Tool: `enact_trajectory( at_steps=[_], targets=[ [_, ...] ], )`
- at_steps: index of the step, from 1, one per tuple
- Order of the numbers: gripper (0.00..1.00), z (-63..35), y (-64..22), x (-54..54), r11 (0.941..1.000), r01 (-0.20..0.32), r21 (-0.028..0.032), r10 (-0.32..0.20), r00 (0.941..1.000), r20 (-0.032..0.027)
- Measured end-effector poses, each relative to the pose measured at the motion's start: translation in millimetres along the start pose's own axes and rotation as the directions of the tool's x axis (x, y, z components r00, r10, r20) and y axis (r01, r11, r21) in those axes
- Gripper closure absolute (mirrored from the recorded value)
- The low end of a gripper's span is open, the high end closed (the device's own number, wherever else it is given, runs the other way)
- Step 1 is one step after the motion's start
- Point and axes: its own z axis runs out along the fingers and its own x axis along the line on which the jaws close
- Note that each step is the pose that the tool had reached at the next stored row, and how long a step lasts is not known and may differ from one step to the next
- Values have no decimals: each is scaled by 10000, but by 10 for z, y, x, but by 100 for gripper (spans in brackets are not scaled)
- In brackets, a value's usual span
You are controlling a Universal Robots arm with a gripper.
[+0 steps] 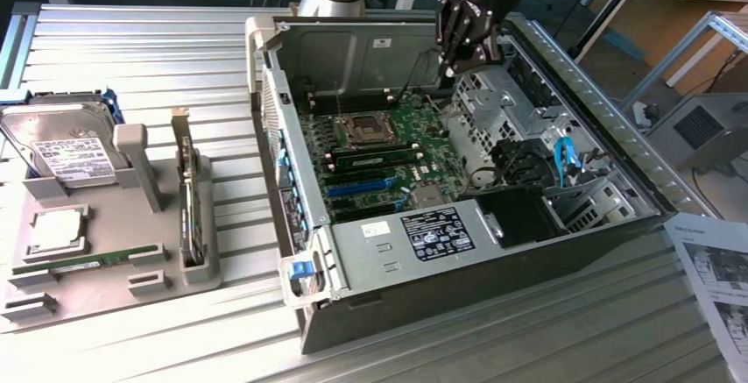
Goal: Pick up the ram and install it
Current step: 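Press down the ram until it locks into place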
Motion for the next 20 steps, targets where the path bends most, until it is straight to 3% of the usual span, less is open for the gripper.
enact_trajectory(
  at_steps=[11,20],
  targets=[
    [89,16,-38,0,10000,1,2,-1,10000,1],
    [89,163,-39,0,10000,1,46,-1,10000,1]
  ],
)
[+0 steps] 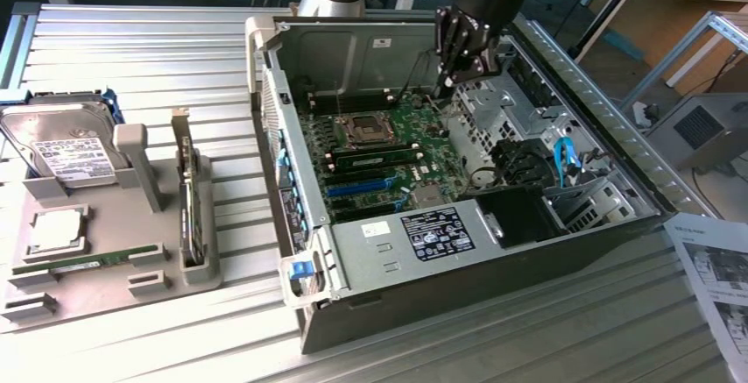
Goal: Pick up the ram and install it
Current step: 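Press down the ram until it locks into place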
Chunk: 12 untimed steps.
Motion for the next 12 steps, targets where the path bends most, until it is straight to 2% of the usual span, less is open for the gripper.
enact_trajectory(
  at_steps=[12],
  targets=[
    [89,137,0,1,10000,0,37,0,10000,2]
  ],
)
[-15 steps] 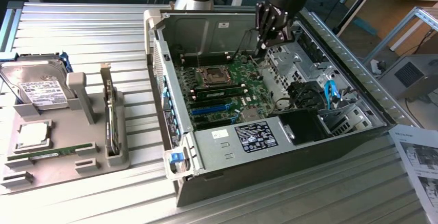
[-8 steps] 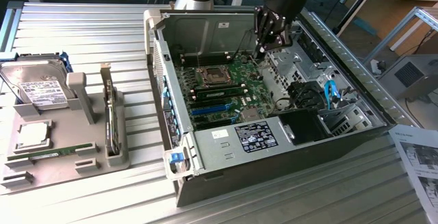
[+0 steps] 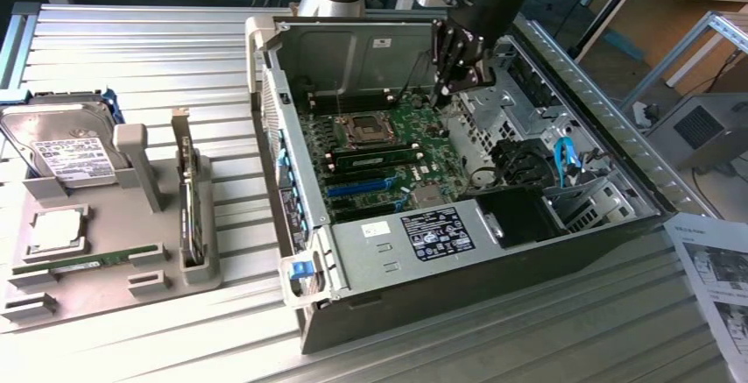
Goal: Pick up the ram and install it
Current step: 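Press down the ram until it locks into place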
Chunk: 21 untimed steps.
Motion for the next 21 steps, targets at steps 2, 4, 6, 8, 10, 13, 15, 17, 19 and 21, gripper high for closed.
enact_trajectory(
  at_steps=[2,4,6,8,10,13,15,17,19,21],
  targets=[
    [89,18,0,0,10000,0,2,0,10000,-1],
    [89,29,0,0,10000,0,2,0,10000,-2],
    [89,40,0,0,10000,0,3,0,10000,-1],
    [89,53,0,0,10000,0,3,0,10000,0],
    [89,78,0,0,10000,0,6,0,10000,-1],
    [89,117,0,0,10000,-1,12,1,10000,-1],
    [89,141,0,0,10000,-2,16,2,10000,-1],
    [89,169,0,0,10000,-3,23,3,10000,0],
    [89,188,1,0,10000,-3,26,3,10000,-1],
    [89,204,1,0,10000,-3,28,3,10000,0]
  ],
)
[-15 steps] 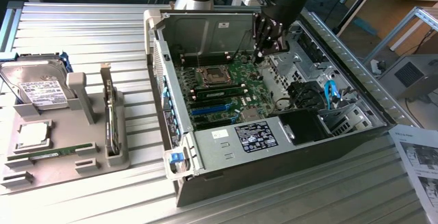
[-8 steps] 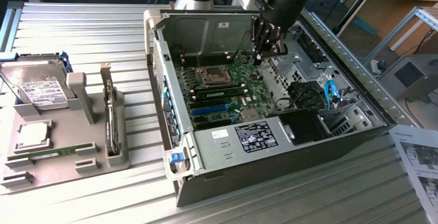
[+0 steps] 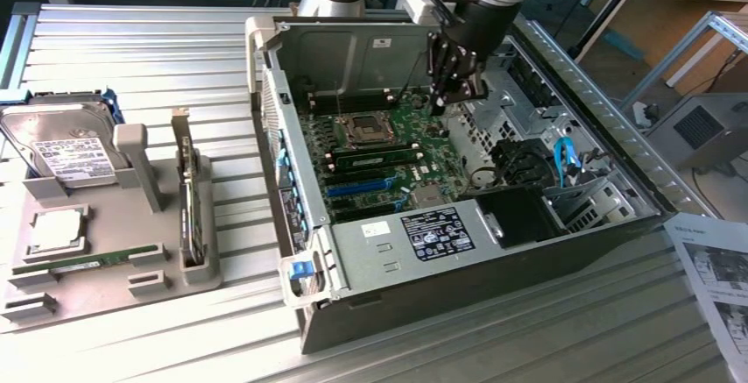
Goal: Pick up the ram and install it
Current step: 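Press down the ram until it locks into place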
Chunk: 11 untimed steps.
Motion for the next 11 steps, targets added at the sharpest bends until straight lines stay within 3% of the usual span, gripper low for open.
enact_trajectory(
  at_steps=[11],
  targets=[
    [89,97,1,0,10000,-1,19,1,10000,1]
  ],
)
